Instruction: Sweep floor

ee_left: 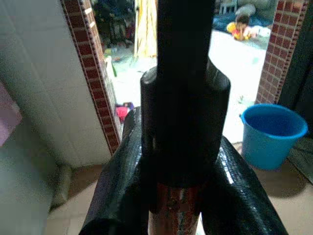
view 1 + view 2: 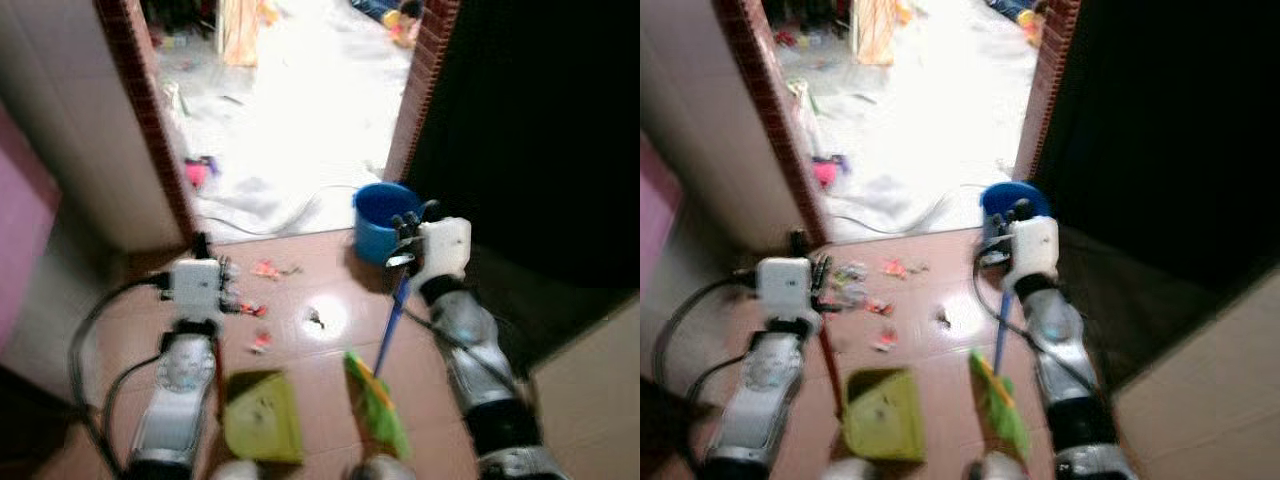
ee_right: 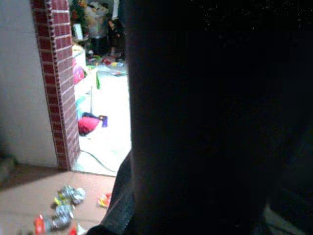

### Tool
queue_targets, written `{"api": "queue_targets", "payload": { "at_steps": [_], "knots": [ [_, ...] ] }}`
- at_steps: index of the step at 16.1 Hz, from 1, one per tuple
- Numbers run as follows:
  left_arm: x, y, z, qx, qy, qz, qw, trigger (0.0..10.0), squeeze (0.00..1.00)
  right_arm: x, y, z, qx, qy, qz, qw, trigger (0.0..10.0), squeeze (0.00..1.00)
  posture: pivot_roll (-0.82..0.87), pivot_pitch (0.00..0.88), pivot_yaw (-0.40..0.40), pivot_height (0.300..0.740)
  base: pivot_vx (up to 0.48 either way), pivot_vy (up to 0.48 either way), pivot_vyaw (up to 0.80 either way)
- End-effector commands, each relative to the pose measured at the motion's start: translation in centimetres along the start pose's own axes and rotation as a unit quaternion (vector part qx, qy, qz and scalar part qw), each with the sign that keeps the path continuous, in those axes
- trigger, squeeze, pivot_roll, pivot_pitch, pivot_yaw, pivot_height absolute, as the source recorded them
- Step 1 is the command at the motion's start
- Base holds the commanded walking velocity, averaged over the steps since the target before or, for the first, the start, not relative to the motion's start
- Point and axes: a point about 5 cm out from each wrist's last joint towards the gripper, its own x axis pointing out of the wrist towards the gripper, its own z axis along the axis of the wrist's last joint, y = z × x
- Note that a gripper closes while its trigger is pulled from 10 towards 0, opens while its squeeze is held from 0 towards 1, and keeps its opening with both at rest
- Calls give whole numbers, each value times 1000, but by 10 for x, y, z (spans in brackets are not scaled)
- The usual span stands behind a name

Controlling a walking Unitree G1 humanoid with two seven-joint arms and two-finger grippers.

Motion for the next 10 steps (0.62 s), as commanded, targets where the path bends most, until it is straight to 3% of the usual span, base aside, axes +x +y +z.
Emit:
{"api": "queue_targets", "payload": {
  "at_steps": [1,2,4,7,10],
  "knots": [
    [4,9,11,19,-31,22,999,10000,0,1,6,6,-8,-15,21,1000,10000,0,8,0,4,740,0,0,0],
    [4,11,9,-2,-27,25,999,10000,0,0,10,6,-12,-19,36,999,10000,0,11,0,-4,740,0,0,0],
    [6,13,13,14,-42,39,998,10000,0,2,12,8,-17,-26,48,998,10000,0,13,0,-6,740,0,0,222],
    [8,14,17,3,-50,30,998,10000,0,7,10,12,-16,-33,42,998,10000,0,13,0,-6,740,0,0,142],
    [15,15,22,-6,-60,22,998,10000,0,13,3,18,-28,-43,23,998,10000,0,5,0,-1,740,401,0,0]
  ]
}}
